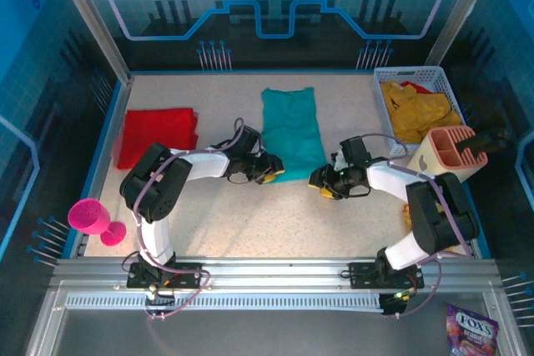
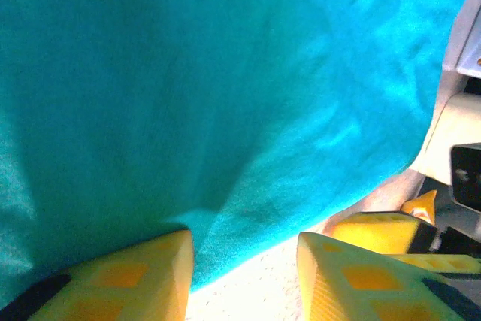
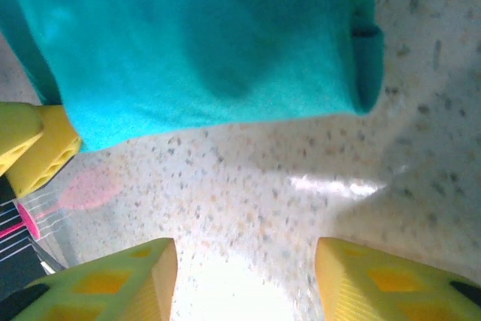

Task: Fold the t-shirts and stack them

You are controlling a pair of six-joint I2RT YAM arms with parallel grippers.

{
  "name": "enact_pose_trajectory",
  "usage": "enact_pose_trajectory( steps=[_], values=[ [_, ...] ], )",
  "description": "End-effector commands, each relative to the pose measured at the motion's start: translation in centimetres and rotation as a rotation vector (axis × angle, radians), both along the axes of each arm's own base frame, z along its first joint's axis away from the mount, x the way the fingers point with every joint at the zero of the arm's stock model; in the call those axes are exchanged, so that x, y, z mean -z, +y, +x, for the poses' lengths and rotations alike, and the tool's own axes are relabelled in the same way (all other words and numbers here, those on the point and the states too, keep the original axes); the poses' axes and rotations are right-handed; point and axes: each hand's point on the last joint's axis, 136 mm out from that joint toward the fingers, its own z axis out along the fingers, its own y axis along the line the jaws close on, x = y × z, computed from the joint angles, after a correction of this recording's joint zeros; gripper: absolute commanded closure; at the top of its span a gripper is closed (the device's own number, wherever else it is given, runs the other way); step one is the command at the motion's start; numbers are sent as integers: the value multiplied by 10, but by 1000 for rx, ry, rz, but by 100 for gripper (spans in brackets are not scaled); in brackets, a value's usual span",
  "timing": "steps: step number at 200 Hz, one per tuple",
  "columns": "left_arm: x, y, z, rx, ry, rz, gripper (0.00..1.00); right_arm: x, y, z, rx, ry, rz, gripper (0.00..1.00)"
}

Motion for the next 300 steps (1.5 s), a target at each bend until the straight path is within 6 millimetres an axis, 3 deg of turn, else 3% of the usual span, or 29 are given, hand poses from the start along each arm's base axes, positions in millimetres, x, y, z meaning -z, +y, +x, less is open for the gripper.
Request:
enact_pose_trajectory(
  steps=[1,25,43,68,88,122,137,174,207,248,269,300],
  values=[
    [-24,3,-1,33,-33,6,58,-35,-2,8,-20,-75,-17,42],
    [-49,-7,10,43,-72,-34,57,-66,10,35,-35,-167,30,36],
    [-52,-13,16,42,-72,-50,57,-77,23,60,-40,-204,85,35],
    [-40,-24,22,43,-53,-81,58,-70,39,88,-24,-208,160,36],
    [-19,-26,22,36,-14,-76,58,-45,43,95,-13,-163,163,38],
    [8,-21,12,22,30,-68,59,-3,36,80,4,-88,142,41],
    [14,-16,4,21,41,-53,59,20,27,59,13,-34,128,42],
    [24,-5,-23,18,76,-21,60,43,18,17,14,43,118,42],
    [33,-2,-58,8,102,-2,60,47,12,-18,-8,70,112,42],
    [29,-4,-89,3,108,-13,60,28,-5,-44,-41,42,33,42],
    [9,4,-72,-20,62,-42,58,13,-9,-48,-61,12,12,41],
    [-33,32,-16,-52,-37,-63,58,-4,-8,-41,-71,-34,24,40]
  ],
)
